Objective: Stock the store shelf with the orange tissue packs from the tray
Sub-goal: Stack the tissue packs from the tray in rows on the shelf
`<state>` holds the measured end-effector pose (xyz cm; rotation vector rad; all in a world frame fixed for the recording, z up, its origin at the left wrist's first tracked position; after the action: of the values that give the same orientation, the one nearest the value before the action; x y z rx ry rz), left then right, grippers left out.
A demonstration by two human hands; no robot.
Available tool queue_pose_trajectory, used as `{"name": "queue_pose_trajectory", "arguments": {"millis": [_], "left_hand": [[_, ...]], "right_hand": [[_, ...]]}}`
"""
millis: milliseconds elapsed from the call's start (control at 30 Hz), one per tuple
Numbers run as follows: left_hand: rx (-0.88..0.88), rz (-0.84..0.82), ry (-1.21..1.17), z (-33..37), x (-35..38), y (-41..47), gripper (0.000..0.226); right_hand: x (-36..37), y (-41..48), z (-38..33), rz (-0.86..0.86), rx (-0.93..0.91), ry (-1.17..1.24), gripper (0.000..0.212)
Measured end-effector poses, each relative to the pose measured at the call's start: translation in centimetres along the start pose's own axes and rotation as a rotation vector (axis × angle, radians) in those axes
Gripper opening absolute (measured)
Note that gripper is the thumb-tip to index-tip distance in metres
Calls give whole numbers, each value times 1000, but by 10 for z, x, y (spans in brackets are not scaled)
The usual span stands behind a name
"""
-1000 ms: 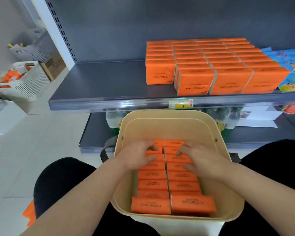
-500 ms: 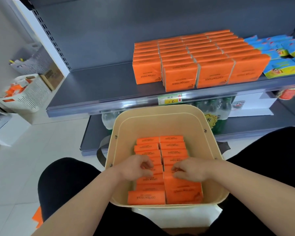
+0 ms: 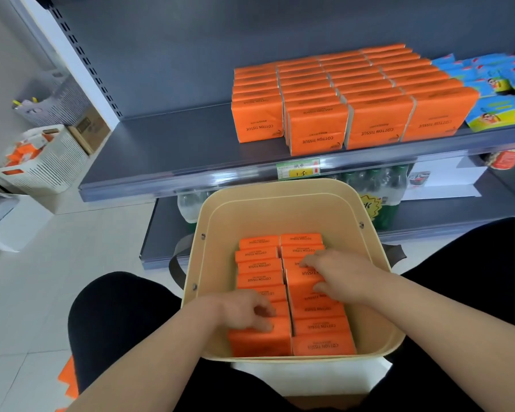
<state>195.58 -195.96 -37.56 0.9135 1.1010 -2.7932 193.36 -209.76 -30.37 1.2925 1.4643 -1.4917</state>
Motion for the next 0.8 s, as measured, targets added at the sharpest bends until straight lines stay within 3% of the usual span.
{"name": "queue_pose_trajectory", "arguments": {"millis": [167,367,567,800], "left_hand": [[0,36,11,-1,-5,-3,60],[-2,133,242,-4,-22,-3,53],[16,421,438,20,-90,-27,38],[80,814,525,77,-207,-74,45]], "right_hand": [[7,1,0,-34,5,-28,48],[-3,3,0,17,16,-49,47],[-58,4,6,200,36,-90,39],[-149,17,16,423,43,-147,41]]}}
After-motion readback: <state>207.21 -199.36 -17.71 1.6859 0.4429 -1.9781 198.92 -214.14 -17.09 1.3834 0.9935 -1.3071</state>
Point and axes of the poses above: each hand's wrist, its own y-axis towards the middle knuckle, its own x-axis out of the palm, z = x × y, the point moved 10 cm from there along y, towards the middle knuckle, and after that the axes turned 12 degrees about x, right-handed, at the moved point
